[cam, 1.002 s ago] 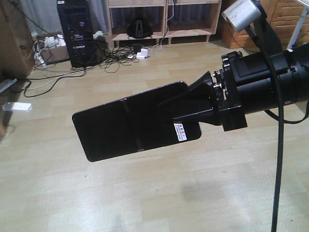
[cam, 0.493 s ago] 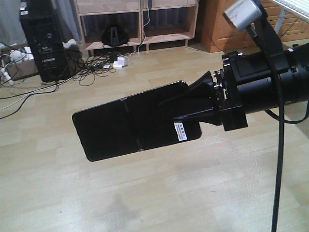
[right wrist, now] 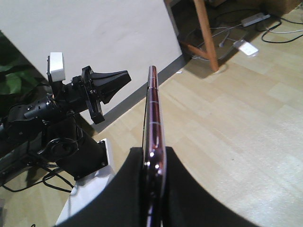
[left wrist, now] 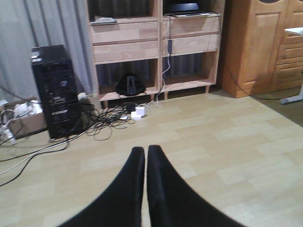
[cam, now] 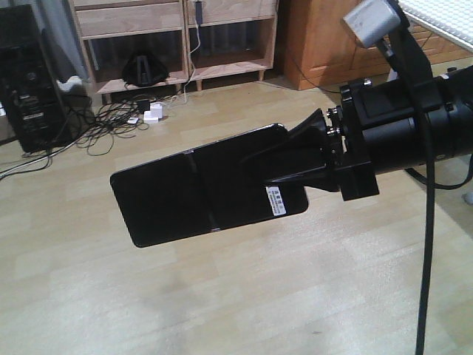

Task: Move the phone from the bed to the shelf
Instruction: 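Drive the base across the room toward the wooden shelf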

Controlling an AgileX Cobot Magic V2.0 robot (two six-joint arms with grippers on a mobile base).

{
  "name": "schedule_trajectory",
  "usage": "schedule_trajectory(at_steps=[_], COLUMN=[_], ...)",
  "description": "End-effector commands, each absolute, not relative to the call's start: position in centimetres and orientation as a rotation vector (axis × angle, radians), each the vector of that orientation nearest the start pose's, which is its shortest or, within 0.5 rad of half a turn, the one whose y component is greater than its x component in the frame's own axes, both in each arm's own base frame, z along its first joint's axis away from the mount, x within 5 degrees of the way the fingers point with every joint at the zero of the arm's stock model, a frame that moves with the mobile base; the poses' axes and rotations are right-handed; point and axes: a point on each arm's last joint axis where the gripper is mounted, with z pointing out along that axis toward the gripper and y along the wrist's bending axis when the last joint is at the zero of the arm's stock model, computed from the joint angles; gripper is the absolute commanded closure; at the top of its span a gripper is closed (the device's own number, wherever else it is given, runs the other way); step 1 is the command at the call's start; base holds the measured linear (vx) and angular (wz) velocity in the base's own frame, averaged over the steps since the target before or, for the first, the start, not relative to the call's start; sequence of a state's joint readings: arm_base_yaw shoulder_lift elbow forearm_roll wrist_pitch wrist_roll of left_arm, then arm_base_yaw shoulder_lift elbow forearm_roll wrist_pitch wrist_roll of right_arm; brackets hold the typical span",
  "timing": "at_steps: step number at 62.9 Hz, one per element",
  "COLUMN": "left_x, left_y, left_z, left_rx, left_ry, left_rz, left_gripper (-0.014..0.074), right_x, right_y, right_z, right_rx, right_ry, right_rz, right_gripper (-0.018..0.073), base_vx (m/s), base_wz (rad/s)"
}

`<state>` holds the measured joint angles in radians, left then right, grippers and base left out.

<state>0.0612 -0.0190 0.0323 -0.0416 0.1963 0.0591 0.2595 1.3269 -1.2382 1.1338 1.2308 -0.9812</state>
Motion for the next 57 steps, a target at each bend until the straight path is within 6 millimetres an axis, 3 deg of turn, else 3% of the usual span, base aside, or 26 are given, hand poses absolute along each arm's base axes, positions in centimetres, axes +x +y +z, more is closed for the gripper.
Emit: schedule_trajectory(at_steps=[1,57], left_x=[5.58,5.58], left_y=[0.29,0.29], left_z=[18.98,18.98], left_rx=[-0.038,-0.038], left_ry=[1.622,1.622], left_rz=[0.049,0.049], left_gripper=[0.0595,0.0595], right_x=[20.75,20.75], right_y=[14.05,14.05], right_z=[41.3,41.3], right_rx=[-1.091,-1.091], right_ry=[1.811,1.811], right_rz=[1.267,1.267], right_gripper=[0.0561,0.0561], base_vx=[0.37,0.35], base_wz=[-0.17,-0.24])
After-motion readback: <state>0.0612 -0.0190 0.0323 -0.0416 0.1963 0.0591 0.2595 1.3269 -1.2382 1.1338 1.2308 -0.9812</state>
